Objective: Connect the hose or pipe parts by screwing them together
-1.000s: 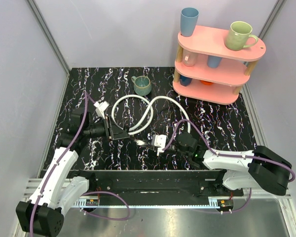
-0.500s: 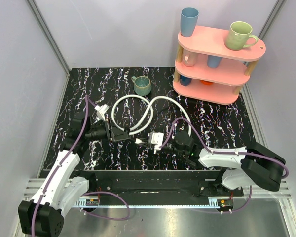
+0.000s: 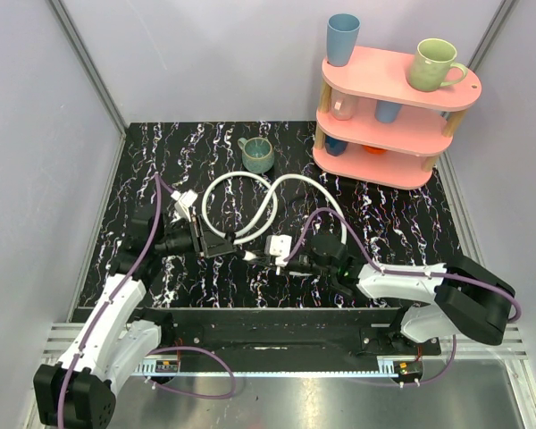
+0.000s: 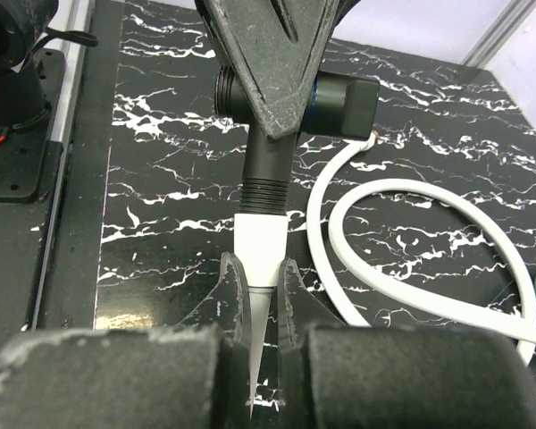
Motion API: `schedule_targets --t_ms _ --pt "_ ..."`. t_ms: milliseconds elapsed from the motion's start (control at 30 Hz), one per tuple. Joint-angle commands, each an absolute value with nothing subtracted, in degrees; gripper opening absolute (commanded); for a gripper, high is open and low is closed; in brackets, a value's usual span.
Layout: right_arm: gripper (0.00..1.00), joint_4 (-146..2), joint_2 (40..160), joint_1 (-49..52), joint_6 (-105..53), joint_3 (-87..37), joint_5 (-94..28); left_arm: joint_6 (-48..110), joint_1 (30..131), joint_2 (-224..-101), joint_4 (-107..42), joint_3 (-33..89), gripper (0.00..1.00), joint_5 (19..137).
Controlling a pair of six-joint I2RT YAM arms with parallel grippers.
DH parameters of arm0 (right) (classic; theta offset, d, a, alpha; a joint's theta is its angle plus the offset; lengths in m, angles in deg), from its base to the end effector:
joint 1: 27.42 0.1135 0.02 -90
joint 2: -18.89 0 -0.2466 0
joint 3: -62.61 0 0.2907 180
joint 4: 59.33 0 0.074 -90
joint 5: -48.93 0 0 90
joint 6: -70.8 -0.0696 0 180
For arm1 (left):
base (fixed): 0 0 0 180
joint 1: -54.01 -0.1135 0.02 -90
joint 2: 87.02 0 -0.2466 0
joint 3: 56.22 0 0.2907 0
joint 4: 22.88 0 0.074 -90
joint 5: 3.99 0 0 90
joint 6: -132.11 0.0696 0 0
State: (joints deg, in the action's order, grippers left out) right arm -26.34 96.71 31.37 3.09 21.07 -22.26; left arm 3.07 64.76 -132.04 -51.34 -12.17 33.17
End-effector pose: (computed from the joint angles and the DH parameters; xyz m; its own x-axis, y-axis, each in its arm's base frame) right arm 0.1580 0.3041 0.1745 0.3428 -0.1270 -0.9308 -0.9147 0.1805 -0.3615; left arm 0.2229 -0.0988 0.2260 -0.8754 -0.2211 -0.4298 0.3131 0.4181 -0.8527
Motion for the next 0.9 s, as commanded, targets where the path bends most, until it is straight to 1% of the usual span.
schedule_targets --t_ms 0,67,200,267,500,667,767,867 --pt "0.00 -22.2 92.5 31.0 3.2 13.3 -14.0 8.4 65.7 -130.5 -46.8 -13.9 0.00 30.2" --pt "0.00 -21.8 92.5 30.5 1.4 13.0 -12.2 9.0 65.7 -129.6 -44.8 -15.0 0.00 29.1" --pt "0.00 -22.5 93.1 30.0 0.2 12.2 -9.8 5.6 65.8 -128.8 -35.9 -17.6 0.00 26.2" --pt "0.00 -22.5 93.2 29.6 -0.6 11.8 -9.5 5.0 65.8 -128.5 -35.0 -17.8 0.00 26.4" --pt "0.00 -18.3 92.4 26.8 -6.3 12.6 -7.1 -0.2 66.2 -126.3 -24.0 -19.5 0.00 23.9" --pt "0.00 -16.3 92.5 24.4 -11.5 10.4 -1.7 -1.7 67.1 -126.2 -19.5 -20.4 0.00 24.0" --pt "0.00 -17.6 92.6 23.2 -12.2 9.0 0.9 0.3 68.4 -128.6 -19.0 -18.7 0.00 21.7" --pt "0.00 -19.6 93.2 21.6 -15.3 6.9 4.9 8.0 70.2 -130.0 -26.2 -15.8 0.00 23.2"
